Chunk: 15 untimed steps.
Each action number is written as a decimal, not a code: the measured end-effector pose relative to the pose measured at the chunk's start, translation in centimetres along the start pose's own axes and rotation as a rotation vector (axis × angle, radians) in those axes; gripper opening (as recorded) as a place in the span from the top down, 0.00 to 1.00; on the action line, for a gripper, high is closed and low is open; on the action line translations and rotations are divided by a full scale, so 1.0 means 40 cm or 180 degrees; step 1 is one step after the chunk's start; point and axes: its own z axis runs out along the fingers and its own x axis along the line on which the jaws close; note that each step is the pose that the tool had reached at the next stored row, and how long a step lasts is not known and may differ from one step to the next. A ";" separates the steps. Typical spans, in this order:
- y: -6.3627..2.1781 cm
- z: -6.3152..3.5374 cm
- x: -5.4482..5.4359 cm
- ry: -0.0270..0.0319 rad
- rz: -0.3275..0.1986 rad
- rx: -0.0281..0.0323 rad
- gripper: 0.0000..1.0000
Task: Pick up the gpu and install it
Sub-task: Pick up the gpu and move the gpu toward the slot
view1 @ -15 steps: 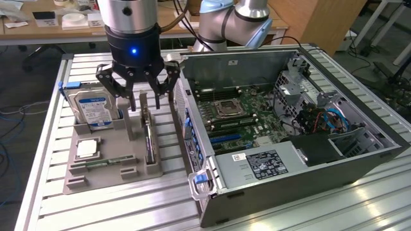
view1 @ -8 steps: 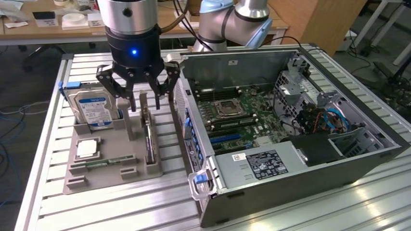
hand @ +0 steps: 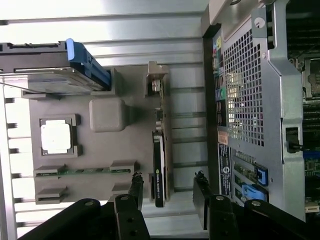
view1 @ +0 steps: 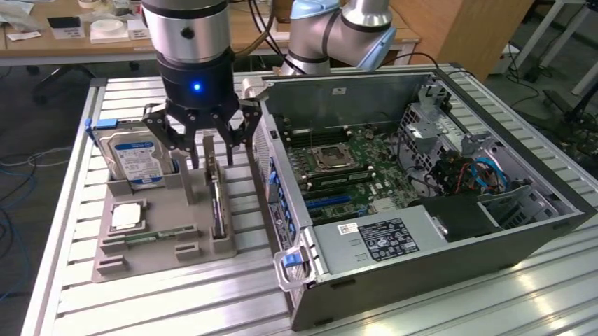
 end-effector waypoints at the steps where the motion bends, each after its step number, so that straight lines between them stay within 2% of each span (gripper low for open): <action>1: 0.000 0.004 0.000 0.0000 0.0000 0.0000 0.47; 15: -0.002 0.054 0.001 0.0004 0.0001 0.0000 0.47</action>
